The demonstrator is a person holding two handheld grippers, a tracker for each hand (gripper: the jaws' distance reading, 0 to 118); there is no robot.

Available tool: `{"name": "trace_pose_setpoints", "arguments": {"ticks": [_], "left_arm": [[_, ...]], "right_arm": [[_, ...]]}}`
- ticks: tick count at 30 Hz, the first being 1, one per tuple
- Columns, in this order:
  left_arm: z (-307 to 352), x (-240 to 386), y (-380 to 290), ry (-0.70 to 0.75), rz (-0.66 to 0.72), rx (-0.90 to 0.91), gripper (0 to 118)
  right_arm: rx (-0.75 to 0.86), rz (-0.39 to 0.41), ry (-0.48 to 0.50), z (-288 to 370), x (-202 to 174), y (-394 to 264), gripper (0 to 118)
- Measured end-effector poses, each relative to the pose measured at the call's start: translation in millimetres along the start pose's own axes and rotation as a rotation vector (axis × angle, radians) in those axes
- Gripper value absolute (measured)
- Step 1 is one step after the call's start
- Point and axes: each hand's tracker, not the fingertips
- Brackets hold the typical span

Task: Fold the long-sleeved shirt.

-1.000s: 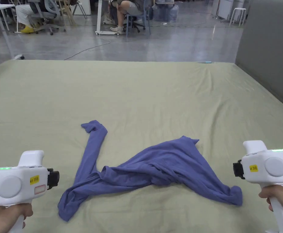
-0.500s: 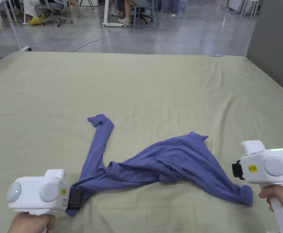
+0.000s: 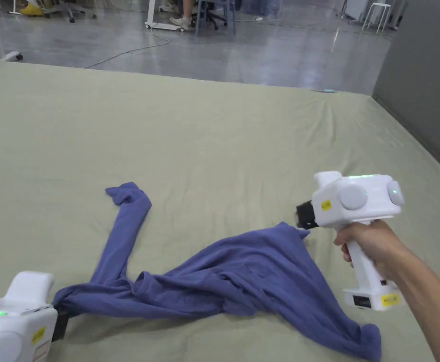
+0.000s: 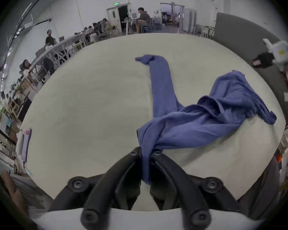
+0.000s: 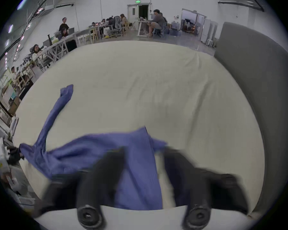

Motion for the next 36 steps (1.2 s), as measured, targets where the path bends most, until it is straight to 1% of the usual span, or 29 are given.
{"name": "trace_pose_setpoints", "arguments": {"ticks": [1, 2, 3, 5, 8, 9, 10, 11, 12, 13, 14, 15, 17, 19, 21, 23, 24, 25, 26, 29, 30, 32, 34, 36], "left_arm": [[1, 4, 4, -0.006, 0.004, 0.005, 1], [1, 5, 6, -0.008, 0.009, 0.007, 1], [-1, 5, 8, -0.014, 0.014, 0.007, 1], [-7, 3, 12, -0.028, 0.034, -0.003, 1], [-14, 2, 15, -0.031, 0.042, -0.011, 1], [-15, 1, 16, -0.029, 0.042, -0.013, 1], [-16, 1, 17, -0.026, 0.040, -0.018, 1], [-17, 0, 18, -0.025, 0.042, -0.022, 1], [-18, -1, 18, -0.026, 0.045, -0.025, 1], [-19, -2, 19, -0.027, 0.046, -0.025, 1], [-19, -2, 20, -0.025, 0.046, -0.024, 1], [-19, -2, 22, -0.023, 0.044, -0.021, 1], [-17, 0, 28, -0.016, 0.038, -0.006, 1], [-12, -2, 38, -0.005, 0.043, 0.034, 1], [0, -4, 53, -0.006, 0.059, 0.108, 1], [15, -5, 75, -0.031, 0.057, 0.186, 1], [22, -6, 87, -0.057, 0.056, 0.215, 1], [32, -6, 102, -0.059, 0.044, 0.259, 1], [39, -5, 115, -0.041, 0.036, 0.295, 1], [71, -6, 174, -0.026, 0.041, 0.428, 1], [82, -7, 192, -0.024, 0.043, 0.463, 1], [107, -11, 239, -0.023, 0.048, 0.573, 1], [131, -11, 284, 0.003, 0.064, 0.628, 1], [150, -13, 328, 0.011, 0.068, 0.694, 1]], "right_arm": [[-0.049, -0.009, 0.019, -17, 2, 14, 76], [-0.080, -0.007, 0.019, -35, 1, 25, 85], [-0.094, 0.003, 0.018, -49, 0, 34, 83], [-0.151, 0.032, 0.000, -79, -2, 43, 83], [-0.255, 0.048, -0.018, -121, -7, 41, 83], [-0.289, 0.051, -0.018, -130, -8, 36, 80], [-0.365, 0.061, -0.022, -143, -13, 29, 72], [-0.452, 0.082, -0.027, -151, -20, 18, 70], [-0.362, 0.099, -0.043, -147, -24, 14, 66], [-0.357, 0.109, -0.049, -141, -24, 20, 53], [-0.367, 0.072, -0.037, -134, -25, 28, 25], [-0.359, 0.076, -0.030, -127, -29, 31, 10], [-0.328, 0.128, -0.062, -110, -33, 29, 10], [-0.273, 0.158, -0.070, -88, -36, 30, 10], [-0.170, 0.143, -0.071, -50, -28, 37, 10], [-0.062, 0.102, -0.037, -2, -19, 51, 10], [-0.023, 0.096, -0.020, 20, -14, 59, 10], [0.031, 0.083, -0.024, 48, -8, 70, 10], [0.076, 0.091, -0.021, 70, -5, 78, 10], [0.270, 0.086, -0.051, 158, 1, 113, 10], [0.317, 0.074, -0.050, 181, 5, 123, 10], [0.435, 0.046, -0.081, 235, 6, 146, 10], [0.516, 0.036, -0.135, 273, 11, 174, 10], [0.597, 0.007, -0.169, 299, 17, 198, 10]]}}
